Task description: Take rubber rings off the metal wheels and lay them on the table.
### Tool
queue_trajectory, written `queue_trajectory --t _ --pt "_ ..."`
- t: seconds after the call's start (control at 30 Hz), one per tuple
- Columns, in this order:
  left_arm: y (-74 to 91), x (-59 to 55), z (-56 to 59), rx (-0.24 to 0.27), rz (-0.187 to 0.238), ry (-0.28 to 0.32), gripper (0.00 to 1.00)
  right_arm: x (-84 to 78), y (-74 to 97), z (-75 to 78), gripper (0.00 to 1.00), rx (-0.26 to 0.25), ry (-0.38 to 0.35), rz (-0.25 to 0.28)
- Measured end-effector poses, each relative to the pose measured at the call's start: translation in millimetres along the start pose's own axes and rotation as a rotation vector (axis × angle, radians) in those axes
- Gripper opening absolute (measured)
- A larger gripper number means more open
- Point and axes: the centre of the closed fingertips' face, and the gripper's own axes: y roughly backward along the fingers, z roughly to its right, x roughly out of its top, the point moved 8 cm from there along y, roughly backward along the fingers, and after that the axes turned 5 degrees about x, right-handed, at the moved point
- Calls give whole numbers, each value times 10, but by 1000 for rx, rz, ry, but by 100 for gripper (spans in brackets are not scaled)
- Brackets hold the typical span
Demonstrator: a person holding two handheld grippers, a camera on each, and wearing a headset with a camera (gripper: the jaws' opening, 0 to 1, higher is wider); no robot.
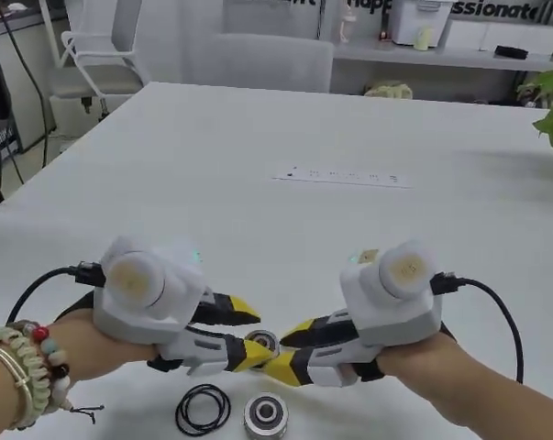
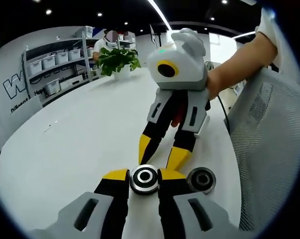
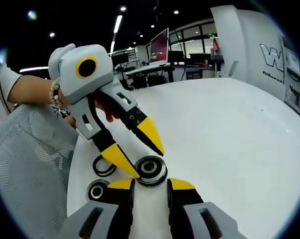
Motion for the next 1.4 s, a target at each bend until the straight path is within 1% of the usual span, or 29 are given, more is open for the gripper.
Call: queue_trajectory --t 0.1,0.17,0.2,0.23,0.3,0.33,0.5,0.57,0.63,0.7,0.8,0.87,1.03,1.1,1.13,1.17,1.2,1.23,1.3,1.37,1.4 --pt "-4 -32 -12 -1 -17 6 13 6 -2 -3 23 1 -2 7" --pt "-3 -35 -26 2 -5 47 13 2 -8 -5 22 3 -7 9" --pt "0 -41 -26 3 -3 54 13 -3 -13 -6 22 1 -6 6" --pt "-1 -53 -22 1 -9 49 12 -5 -17 -6 23 0 -6 4" --pt "-5 -56 -9 -13 2 68 10 -8 -32 -7 23 -5 -5 -1" --pt "-2 -61 -12 -9 4 61 9 -8 -40 -13 23 -6 -1 -4" --pt "0 -62 4 -14 9 62 8 10 -58 -23 25 -5 6 2" --pt "5 -70 6 -16 14 64 8 7 -48 -5 22 -15 24 -5" --pt "8 -77 5 -14 24 70 8 -1 -42 -13 21 -7 29 -13" --pt "8 -75 6 -14 27 68 8 0 -33 -8 20 -4 50 -18" --pt "7 -73 8 -13 26 72 8 13 -12 -21 16 2 109 -43" --pt "6 -70 12 -10 25 73 8 14 -16 -20 16 -1 101 -41" --pt "7 -67 17 -7 23 67 8 12 -8 -14 15 2 114 -47" --pt "8 -68 18 -7 23 67 8 12 2 -10 13 4 120 -58" --pt "7 -67 19 -7 23 66 8 6 12 -4 9 5 122 -70" --pt "7 -67 17 -7 24 64 8 -22 33 31 1 -28 151 -116" --pt "5 -66 20 -8 25 65 8 -3 12 12 0 -13 155 -86" --pt "4 -66 20 -7 25 64 8 -8 18 9 0 -14 139 -92" --pt "4 -66 22 -5 24 65 8 -6 18 12 0 -14 137 -93" --pt "5 -67 22 -4 24 66 8 -8 20 13 0 -18 119 -88" --pt "5 -66 24 -4 25 64 8 -9 22 24 0 -26 93 -82"
